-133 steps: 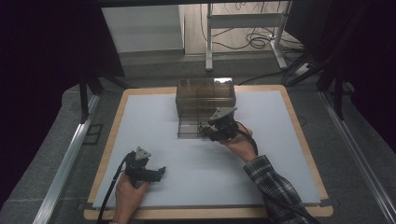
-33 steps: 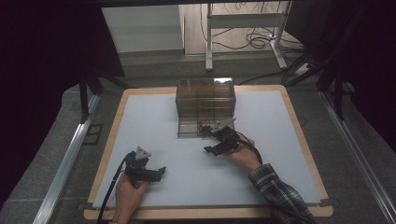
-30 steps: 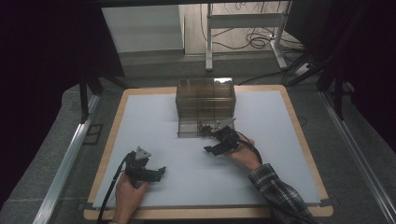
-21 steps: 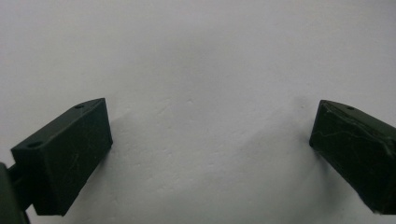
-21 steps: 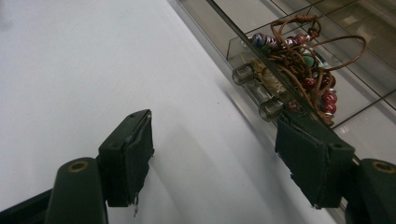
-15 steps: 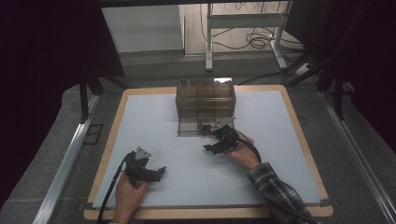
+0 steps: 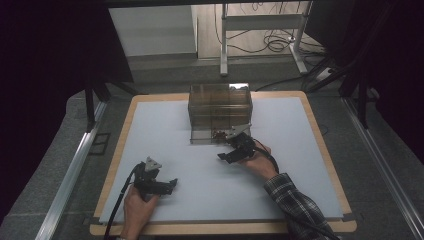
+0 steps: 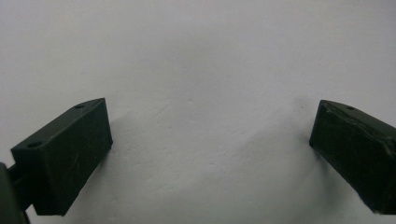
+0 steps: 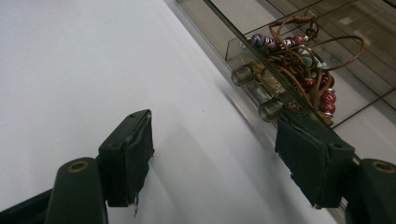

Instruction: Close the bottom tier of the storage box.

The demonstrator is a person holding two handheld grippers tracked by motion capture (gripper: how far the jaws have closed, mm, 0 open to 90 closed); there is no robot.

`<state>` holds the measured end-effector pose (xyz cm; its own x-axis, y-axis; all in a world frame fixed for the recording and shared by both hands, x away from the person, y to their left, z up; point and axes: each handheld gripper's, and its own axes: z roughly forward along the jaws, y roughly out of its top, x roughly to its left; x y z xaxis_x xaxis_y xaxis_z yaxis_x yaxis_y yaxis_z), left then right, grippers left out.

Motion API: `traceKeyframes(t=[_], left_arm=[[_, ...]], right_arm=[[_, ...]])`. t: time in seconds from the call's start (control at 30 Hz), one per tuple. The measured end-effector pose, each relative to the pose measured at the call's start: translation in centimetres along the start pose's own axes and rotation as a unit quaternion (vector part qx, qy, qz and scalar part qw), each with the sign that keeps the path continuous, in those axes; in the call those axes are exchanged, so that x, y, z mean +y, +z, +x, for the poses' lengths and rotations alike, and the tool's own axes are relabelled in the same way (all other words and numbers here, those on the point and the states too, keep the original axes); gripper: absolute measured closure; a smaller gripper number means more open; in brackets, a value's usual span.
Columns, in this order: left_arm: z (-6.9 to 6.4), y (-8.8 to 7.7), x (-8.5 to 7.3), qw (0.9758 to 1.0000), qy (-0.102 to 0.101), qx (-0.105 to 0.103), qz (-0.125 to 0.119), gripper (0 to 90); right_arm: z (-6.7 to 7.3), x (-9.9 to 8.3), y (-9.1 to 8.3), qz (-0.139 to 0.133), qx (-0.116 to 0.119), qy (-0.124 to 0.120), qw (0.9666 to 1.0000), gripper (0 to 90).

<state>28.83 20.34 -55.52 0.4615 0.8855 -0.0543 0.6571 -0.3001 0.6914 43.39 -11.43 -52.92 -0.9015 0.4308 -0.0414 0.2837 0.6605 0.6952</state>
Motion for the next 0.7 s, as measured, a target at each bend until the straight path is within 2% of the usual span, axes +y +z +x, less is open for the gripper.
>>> traceKeyframes(t=[0.7], left_arm=[[0.04,-0.03,0.01,1.0000,0.003,0.000,0.002,0.0]], right_arm=[[-0.87,0.23,0.41,-0.007,-0.008,-0.001,0.9999,27.2]])
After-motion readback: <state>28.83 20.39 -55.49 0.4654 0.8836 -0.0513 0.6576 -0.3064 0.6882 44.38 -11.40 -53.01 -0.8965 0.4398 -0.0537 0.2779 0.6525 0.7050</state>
